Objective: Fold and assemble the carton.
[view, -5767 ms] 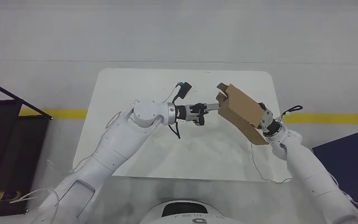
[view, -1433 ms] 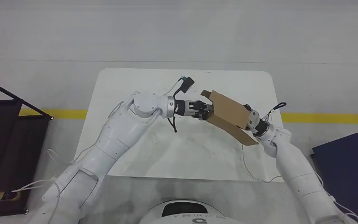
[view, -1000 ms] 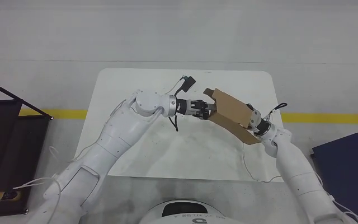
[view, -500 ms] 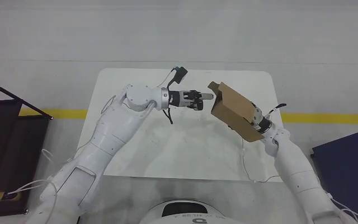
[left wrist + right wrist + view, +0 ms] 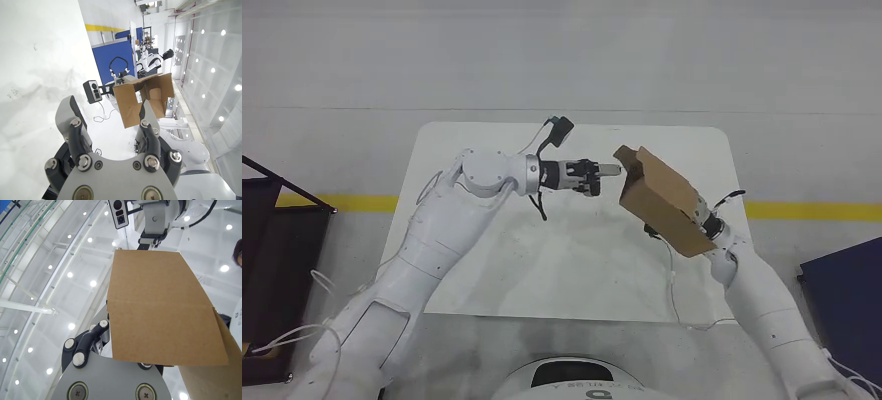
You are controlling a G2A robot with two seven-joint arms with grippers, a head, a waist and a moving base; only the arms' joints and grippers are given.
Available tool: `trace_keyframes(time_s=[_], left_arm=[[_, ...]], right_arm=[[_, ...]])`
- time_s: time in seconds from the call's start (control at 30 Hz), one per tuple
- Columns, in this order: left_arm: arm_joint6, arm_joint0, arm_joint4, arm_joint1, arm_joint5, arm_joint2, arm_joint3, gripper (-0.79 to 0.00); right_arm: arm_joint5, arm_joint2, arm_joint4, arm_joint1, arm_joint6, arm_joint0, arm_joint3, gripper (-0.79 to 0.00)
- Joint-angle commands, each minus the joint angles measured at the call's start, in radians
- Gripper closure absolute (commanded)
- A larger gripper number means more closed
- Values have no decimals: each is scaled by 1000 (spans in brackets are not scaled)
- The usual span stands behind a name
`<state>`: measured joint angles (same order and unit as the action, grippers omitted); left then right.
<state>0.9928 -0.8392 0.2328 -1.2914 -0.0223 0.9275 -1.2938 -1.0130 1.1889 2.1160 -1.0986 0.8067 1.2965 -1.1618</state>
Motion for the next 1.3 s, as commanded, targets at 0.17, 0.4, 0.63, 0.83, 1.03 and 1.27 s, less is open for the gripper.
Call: trace_keyframes(time_s=[0.17, 0.4, 0.63, 0.83, 1.03, 1.27], left_arm=[[-19, 48, 32, -21, 5, -41, 5, -563], [-28, 104, 44, -47, 9, -98, 63, -551], [-46, 150, 70, -78, 15, -149, 121, -502], [-44, 169, 63, -93, 34, -173, 129, -483], [-58, 163, 63, -87, 29, -135, 109, -505], [-89, 177, 33, -79, 9, -92, 61, -542]], right_arm=[[1, -53, 204, 6, 1, -9, -6, 0], [1, -131, 298, 30, 1, -10, -53, 0], [1, -174, 362, 64, 1, 5, -144, 0], [1, -184, 401, 85, 1, 9, -158, 0], [1, -199, 504, 95, 1, 11, -164, 0], [1, -281, 700, 98, 1, -16, -158, 0]])
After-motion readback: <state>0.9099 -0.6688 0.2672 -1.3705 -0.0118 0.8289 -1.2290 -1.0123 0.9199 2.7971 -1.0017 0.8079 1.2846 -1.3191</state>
